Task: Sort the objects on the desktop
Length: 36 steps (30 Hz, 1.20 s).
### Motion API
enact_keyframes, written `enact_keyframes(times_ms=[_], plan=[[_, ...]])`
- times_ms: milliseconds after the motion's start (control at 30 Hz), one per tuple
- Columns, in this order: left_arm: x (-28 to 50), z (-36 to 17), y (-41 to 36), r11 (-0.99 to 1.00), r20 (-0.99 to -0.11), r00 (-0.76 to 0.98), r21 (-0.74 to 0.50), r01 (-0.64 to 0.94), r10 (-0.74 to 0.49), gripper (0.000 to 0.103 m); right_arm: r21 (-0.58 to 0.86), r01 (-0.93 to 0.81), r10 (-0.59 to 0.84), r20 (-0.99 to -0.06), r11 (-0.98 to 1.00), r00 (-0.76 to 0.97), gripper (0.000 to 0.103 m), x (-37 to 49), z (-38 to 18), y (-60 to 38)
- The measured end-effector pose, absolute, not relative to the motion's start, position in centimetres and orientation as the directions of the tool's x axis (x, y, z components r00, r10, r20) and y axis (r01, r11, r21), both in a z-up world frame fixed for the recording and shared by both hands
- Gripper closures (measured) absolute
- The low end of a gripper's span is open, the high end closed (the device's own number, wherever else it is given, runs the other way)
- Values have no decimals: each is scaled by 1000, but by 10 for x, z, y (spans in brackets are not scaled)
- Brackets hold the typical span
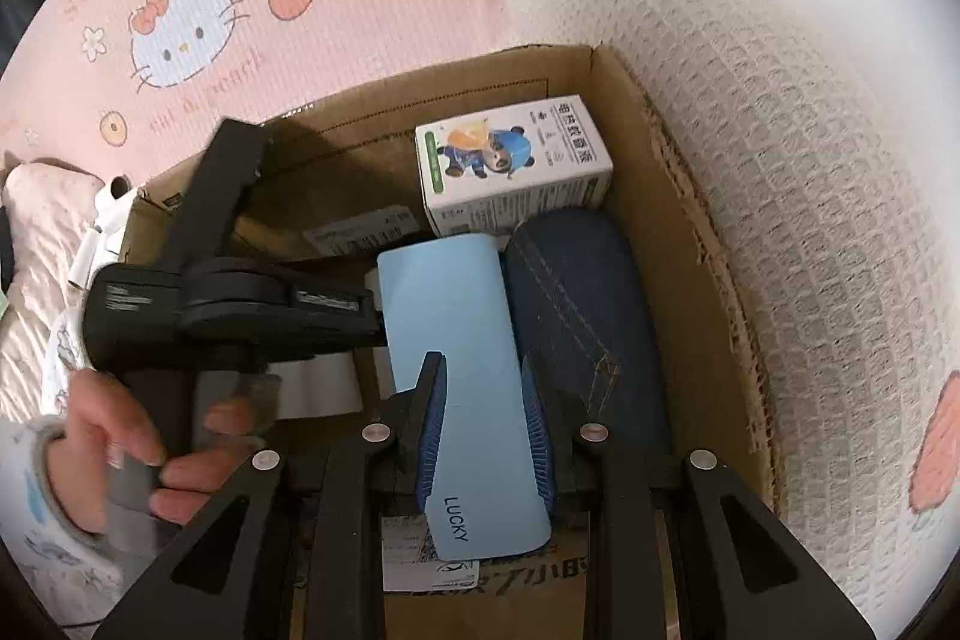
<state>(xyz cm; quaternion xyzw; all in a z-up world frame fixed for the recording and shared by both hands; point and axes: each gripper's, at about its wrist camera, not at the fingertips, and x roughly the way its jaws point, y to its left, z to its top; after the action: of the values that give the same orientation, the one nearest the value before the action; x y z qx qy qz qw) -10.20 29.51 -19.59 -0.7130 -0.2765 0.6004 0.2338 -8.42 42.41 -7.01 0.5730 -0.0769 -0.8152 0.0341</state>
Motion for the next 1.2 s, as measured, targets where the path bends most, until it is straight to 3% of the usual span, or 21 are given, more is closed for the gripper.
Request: enact_keyframes(times_ms=[700, 833, 1000, 1200], plan=[[-89, -206, 259, -785, -788, 77, -590, 189, 611, 103, 151, 3, -145, -944, -989, -297, 80, -88, -99, 401], [-84, -194, 246, -831, -839, 72, -517, 204, 540, 101, 155, 9, -151, -947, -988, -282, 80, -88, -103, 395], [-80, -177, 225, -934, -933, 114, -323, 154, 341, 101, 149, 11, -146, -952, -989, -270, 80, -85, -105, 393], [-76, -150, 217, -935, -927, 126, -348, 70, 354, 101, 153, 9, -149, -950, -988, -273, 80, -85, -104, 389]])
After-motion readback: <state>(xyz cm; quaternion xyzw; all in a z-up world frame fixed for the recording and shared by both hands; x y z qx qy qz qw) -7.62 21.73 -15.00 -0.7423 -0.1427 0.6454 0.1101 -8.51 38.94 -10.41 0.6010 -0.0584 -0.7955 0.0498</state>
